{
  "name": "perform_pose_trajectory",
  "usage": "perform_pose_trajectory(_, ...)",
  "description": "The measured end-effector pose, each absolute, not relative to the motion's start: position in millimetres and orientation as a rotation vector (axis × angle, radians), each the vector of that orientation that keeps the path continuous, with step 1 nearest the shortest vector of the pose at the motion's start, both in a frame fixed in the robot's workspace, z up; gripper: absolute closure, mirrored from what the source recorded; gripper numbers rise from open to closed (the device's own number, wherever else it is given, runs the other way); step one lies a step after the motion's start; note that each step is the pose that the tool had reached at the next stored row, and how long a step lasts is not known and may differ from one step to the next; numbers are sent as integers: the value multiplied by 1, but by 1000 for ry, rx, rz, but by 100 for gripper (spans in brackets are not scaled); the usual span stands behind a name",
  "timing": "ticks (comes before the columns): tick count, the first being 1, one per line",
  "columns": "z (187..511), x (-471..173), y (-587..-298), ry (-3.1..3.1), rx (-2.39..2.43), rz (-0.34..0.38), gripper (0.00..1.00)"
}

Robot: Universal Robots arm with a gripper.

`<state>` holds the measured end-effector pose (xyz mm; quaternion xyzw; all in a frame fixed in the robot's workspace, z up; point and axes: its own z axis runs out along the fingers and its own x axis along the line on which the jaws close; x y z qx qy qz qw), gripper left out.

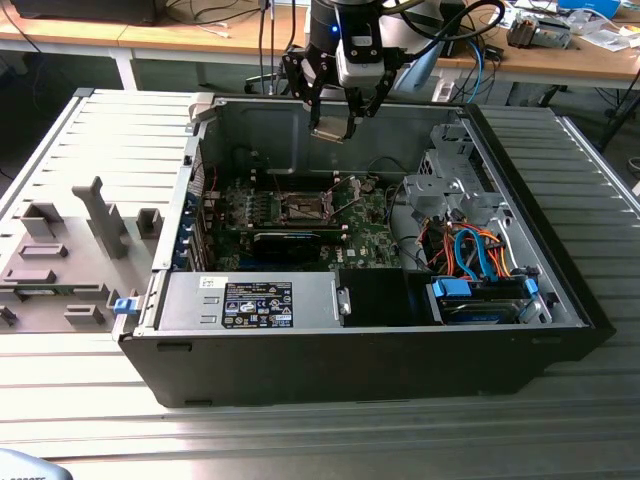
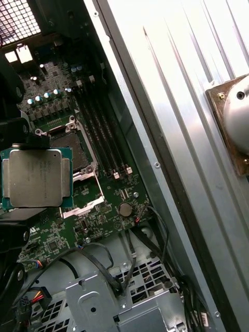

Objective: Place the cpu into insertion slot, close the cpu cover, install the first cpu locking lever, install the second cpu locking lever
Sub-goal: 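Place the cpu into insertion slot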

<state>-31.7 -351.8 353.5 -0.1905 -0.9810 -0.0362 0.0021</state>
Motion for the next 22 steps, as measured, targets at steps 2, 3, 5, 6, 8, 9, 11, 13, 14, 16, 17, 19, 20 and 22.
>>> perform_pose_trajectory(2,353,-32,-352,-3078,-599,-113,45)
perform_pose_trajectory(3,353,-32,-352,-3077,-600,-113,45)
perform_pose_trajectory(5,353,-32,-352,-3077,-602,-114,45)
perform_pose_trajectory(6,353,-32,-352,-3077,-602,-113,45)
perform_pose_trajectory(8,353,-32,-352,-3077,-604,-113,45)
perform_pose_trajectory(9,353,-32,-352,-3077,-605,-114,45)
perform_pose_trajectory(11,353,-32,-352,-3076,-606,-114,45)
perform_pose_trajectory(13,353,-32,-352,-3076,-608,-113,45)
perform_pose_trajectory(14,353,-32,-352,-3076,-608,-113,45)
perform_pose_trajectory(16,353,-32,-352,-3076,-610,-113,45)
perform_pose_trajectory(17,353,-32,-352,-3075,-611,-113,45)
perform_pose_trajectory(19,353,-32,-352,-3075,-614,-114,45)
perform_pose_trajectory(20,353,-32,-352,-3075,-614,-113,45)
perform_pose_trajectory(22,353,-32,-352,-3075,-615,-114,45)
